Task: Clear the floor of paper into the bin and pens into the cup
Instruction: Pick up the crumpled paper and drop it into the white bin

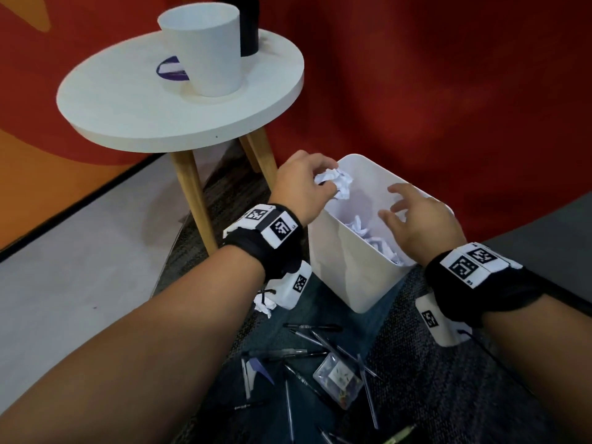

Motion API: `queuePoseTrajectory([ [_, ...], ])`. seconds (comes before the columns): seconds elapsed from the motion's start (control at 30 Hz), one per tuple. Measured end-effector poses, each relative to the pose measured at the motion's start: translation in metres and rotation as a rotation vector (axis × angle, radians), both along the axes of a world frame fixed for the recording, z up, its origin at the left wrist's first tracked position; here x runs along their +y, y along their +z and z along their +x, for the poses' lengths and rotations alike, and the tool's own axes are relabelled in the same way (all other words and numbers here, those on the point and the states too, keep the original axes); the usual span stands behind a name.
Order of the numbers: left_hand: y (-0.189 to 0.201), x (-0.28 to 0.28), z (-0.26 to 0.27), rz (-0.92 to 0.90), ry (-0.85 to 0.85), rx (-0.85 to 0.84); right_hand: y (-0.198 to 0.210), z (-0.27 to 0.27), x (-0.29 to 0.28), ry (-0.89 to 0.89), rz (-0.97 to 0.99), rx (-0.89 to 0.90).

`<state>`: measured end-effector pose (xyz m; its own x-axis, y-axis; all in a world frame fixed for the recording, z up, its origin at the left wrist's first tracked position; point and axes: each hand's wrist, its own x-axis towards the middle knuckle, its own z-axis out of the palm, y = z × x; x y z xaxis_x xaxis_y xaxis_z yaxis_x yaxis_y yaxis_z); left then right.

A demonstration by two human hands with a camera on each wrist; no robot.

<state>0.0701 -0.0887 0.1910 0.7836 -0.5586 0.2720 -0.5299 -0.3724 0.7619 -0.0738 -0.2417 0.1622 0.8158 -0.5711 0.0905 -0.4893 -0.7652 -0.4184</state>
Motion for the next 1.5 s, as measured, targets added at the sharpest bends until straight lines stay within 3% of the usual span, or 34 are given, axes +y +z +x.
queuePoseTrajectory([
  [0.17,-0.003,-0.022,-0.005,0.104,-0.084,-0.045,0.016,-0.001,0.005,-0.045,0.022,-0.156],
  [0.43,-0.013,-0.023,-0.005,0.425,-0.205,-0.110,0.019,-0.005,0.007,-0.027,0.041,-0.169],
  [0.63,-0.013,0.008,0.011,0.265,-0.114,-0.102,0.021,0.000,0.022,0.075,0.019,-0.237],
  [0.8,-0.042,0.057,0.041,0.286,-0.037,-0.020,0.017,0.021,0.077,0.363,-0.096,-0.296],
  [0.93,-0.085,0.098,0.055,0.424,0.022,0.063,-0.022,0.039,0.123,0.614,-0.139,-0.098],
  [1.03,-0.133,0.129,0.062,0.584,0.044,0.176,-0.060,0.050,0.143,0.675,-0.135,0.141],
  [1.3,-0.247,0.192,0.060,0.847,0.029,0.371,-0.162,0.058,0.176,0.573,-0.038,0.427],
  [1.5,-0.282,0.207,0.048,0.896,-0.096,0.354,-0.176,0.061,0.183,0.523,0.016,0.490],
])
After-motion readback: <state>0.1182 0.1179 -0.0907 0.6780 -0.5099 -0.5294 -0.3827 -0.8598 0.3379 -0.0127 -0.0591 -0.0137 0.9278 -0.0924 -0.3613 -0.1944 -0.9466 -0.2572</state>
